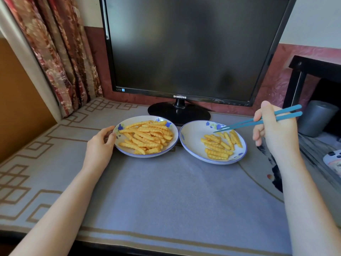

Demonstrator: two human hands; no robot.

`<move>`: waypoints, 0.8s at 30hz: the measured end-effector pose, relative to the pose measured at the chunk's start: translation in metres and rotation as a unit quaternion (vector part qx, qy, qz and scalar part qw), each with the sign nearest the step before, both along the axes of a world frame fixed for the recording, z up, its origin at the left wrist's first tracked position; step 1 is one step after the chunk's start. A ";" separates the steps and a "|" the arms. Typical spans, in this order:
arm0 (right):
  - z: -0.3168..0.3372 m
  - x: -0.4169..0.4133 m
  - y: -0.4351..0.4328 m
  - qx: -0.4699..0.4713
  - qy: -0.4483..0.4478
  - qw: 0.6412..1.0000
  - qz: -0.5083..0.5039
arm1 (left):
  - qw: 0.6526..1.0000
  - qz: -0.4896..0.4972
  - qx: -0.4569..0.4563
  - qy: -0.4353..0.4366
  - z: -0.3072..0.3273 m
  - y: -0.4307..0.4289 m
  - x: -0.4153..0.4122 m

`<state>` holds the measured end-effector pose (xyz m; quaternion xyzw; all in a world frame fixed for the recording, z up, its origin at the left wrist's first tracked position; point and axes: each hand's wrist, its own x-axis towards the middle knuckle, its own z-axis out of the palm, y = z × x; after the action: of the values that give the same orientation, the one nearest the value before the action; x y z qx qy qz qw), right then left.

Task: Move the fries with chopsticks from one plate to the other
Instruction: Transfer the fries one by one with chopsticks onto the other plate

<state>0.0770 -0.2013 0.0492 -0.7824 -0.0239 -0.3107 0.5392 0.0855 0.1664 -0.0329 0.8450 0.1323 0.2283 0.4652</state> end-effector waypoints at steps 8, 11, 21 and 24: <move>0.002 -0.005 -0.007 -0.005 0.023 0.999 -0.028 | 1.000 0.001 0.000 0.000 0.000 -0.001 -0.001; 0.001 -0.004 -0.005 0.005 0.023 0.999 -0.029 | 1.000 0.003 -0.001 0.000 0.001 -0.001 -0.001; 0.006 -0.007 0.014 0.142 -0.060 0.988 -0.015 | 1.000 0.005 -0.001 -0.004 0.002 -0.002 -0.003; 0.009 -0.013 0.030 0.189 -0.068 0.979 0.021 | 1.000 0.004 -0.002 -0.003 0.002 -0.002 -0.002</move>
<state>0.0643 -0.1714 0.0577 -0.6429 -0.0179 -0.3505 0.6809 0.0836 0.1646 -0.0311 0.8426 0.1349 0.2327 0.4666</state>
